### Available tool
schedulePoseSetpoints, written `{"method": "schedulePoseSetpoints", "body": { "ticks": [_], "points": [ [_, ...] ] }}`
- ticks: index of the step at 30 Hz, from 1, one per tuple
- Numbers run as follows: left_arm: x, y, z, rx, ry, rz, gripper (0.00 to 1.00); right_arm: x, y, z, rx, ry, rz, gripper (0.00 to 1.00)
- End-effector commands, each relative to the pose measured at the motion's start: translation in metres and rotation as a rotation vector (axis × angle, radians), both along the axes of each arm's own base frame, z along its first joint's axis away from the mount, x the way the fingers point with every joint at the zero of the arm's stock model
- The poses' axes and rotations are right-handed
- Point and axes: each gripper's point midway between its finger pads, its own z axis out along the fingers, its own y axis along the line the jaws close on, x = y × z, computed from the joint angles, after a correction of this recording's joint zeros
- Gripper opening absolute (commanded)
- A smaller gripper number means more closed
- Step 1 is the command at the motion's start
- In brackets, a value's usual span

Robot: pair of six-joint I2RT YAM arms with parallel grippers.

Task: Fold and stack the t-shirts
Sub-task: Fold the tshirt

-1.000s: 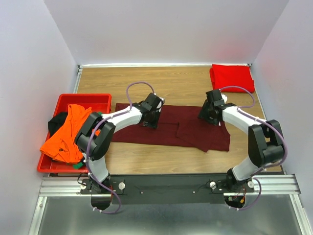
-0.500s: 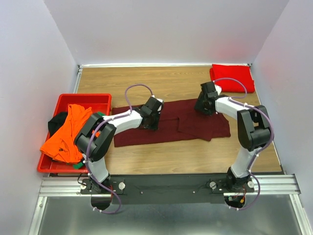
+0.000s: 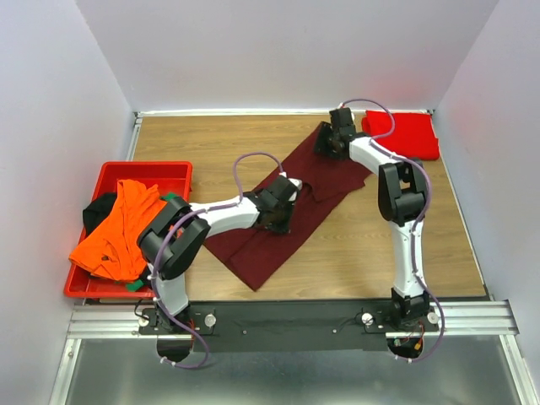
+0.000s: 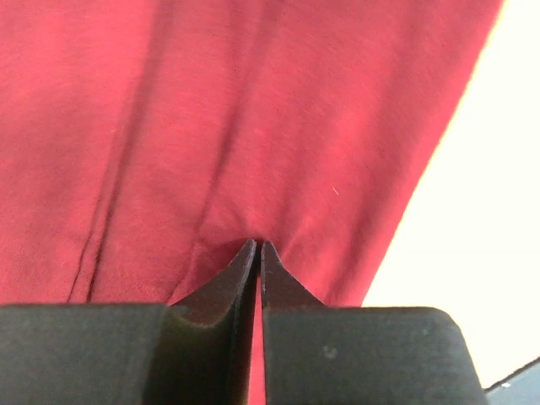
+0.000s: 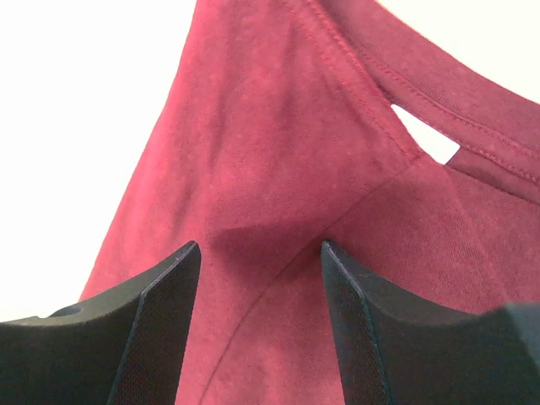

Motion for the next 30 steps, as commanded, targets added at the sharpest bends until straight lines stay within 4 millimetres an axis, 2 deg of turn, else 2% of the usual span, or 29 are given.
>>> {"method": "schedulePoseSetpoints", "body": {
  "ticks": [1,4,5,6,7,8,9,10,13,14,15,17,19,21,22,24,25,26,28,29,30],
  "points": [
    [-0.008,-0.030,0.001,-0.037,0.037,-0.058,0.11,-0.014,0.027,-0.065,0.027,0.171,0.156,0.66],
    [-0.009,-0.051,0.000,-0.082,0.046,-0.092,0.11,0.003,0.046,-0.051,0.046,0.131,0.217,0.66],
    [-0.002,-0.065,0.009,-0.121,0.025,-0.103,0.11,0.003,0.051,-0.061,0.061,0.148,0.238,0.67],
    [-0.001,-0.073,0.011,-0.141,0.025,-0.114,0.11,0.013,0.058,-0.050,0.075,0.113,0.256,0.67],
    [0.001,-0.087,0.017,-0.182,0.024,-0.137,0.11,0.014,0.068,-0.047,0.100,0.107,0.291,0.67],
    [0.003,-0.093,0.018,-0.196,0.025,-0.146,0.11,0.015,0.072,-0.054,0.111,0.115,0.309,0.67],
    [0.005,-0.099,0.021,-0.211,0.022,-0.154,0.11,0.016,0.077,-0.051,0.119,0.111,0.325,0.68],
    [0.009,-0.107,0.028,-0.237,0.010,-0.166,0.11,0.021,0.084,-0.041,0.126,0.082,0.349,0.71],
    [0.020,-0.112,0.050,-0.258,-0.041,-0.165,0.12,0.027,0.086,-0.023,0.107,0.041,0.363,0.75],
    [0.022,-0.110,0.054,-0.256,-0.056,-0.159,0.12,0.030,0.082,-0.017,0.086,0.027,0.350,0.75],
    [0.029,-0.104,0.065,-0.256,-0.091,-0.137,0.13,0.033,0.078,0.001,0.069,-0.006,0.344,0.77],
    [0.036,-0.088,0.066,-0.224,-0.107,-0.101,0.13,0.035,0.066,0.015,0.015,-0.032,0.301,0.80],
    [0.053,-0.060,0.069,-0.147,-0.146,-0.016,0.13,0.037,0.049,0.038,-0.049,-0.069,0.229,0.83],
    [0.061,-0.041,0.069,-0.092,-0.164,0.031,0.13,0.035,0.034,0.049,-0.089,-0.079,0.169,0.83],
    [0.071,-0.022,0.069,-0.022,-0.202,0.092,0.13,0.032,0.030,0.068,-0.089,-0.101,0.140,0.86],
    [0.074,-0.008,0.067,0.033,-0.220,0.127,0.13,0.021,0.014,0.065,-0.125,-0.079,0.084,0.86],
    [0.072,0.002,0.062,0.069,-0.219,0.144,0.13,0.016,0.012,0.077,-0.118,-0.090,0.062,0.87],
    [0.070,0.005,0.059,0.079,-0.215,0.149,0.13,0.009,0.005,0.069,-0.140,-0.067,0.040,0.87],
    [0.063,0.010,0.052,0.087,-0.196,0.149,0.13,0.002,0.000,0.067,-0.138,-0.052,0.018,0.87],
    [0.056,0.015,0.041,0.101,-0.175,0.147,0.13,-0.003,-0.002,0.069,-0.141,-0.050,0.011,0.87],
    [0.052,0.016,0.037,0.104,-0.164,0.144,0.12,-0.009,-0.006,0.058,-0.151,-0.023,0.002,0.87]
  ]
}}
